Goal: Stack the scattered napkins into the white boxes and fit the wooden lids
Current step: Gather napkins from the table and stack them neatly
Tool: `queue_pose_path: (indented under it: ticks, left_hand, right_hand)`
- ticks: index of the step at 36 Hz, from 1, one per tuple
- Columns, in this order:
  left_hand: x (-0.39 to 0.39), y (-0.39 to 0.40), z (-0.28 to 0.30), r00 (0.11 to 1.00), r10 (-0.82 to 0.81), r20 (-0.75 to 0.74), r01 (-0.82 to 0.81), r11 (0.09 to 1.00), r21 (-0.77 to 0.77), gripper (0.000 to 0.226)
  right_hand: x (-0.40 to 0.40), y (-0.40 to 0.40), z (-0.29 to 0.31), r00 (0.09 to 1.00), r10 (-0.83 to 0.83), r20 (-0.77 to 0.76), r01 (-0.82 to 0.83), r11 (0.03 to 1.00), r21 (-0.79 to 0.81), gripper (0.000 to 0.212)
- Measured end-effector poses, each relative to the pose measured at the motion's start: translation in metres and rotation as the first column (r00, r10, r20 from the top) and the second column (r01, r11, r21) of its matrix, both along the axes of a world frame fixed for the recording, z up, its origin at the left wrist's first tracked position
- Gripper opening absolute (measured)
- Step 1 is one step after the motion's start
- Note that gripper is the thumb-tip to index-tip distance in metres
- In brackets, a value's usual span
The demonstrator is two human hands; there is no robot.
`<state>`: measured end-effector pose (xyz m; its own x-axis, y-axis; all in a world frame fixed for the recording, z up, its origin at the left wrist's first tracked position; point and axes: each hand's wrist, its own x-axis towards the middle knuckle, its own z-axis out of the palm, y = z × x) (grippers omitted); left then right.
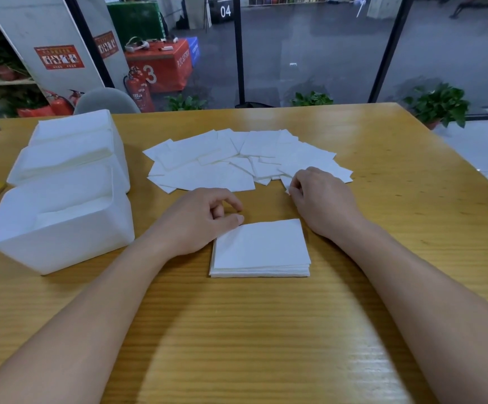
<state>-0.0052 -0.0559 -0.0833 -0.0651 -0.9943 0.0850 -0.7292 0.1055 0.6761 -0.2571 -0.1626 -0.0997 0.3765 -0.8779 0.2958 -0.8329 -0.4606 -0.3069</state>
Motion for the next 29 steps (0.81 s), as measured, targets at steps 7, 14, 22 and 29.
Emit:
queue_pose_path:
  ticks: [7, 14, 22, 29]
  left_hand:
    - [-0.001, 0.0, 0.0, 1.0, -0.003, 0.002, 0.003, 1.0, 0.009, 0.01]
    - [0.001, 0.0, 0.0, 1.0, -0.004, 0.016, 0.004, 1.0, 0.009, 0.011]
    - [0.0, -0.001, 0.001, 1.0, -0.007, 0.03, 0.006, 1.0, 0.016, 0.01]
    - [0.0, 0.0, 0.001, 0.999, -0.004, 0.038, 0.003, 1.0, 0.012, 0.011]
  right_hand:
    - [0.001, 0.008, 0.002, 0.959, 0.268, 0.094, -0.278, 0.955, 0.107, 0.014]
    - [-0.002, 0.005, 0.004, 0.891, 0.293, 0.345, -0.335, 0.94, 0.066, 0.012]
    - [-0.004, 0.003, 0.001, 0.975, 0.224, -0.007, -0.223, 0.972, 0.07, 0.049]
    - [-0.003, -0.001, -0.003, 0.964, 0.244, -0.108, -0.232, 0.966, 0.118, 0.061]
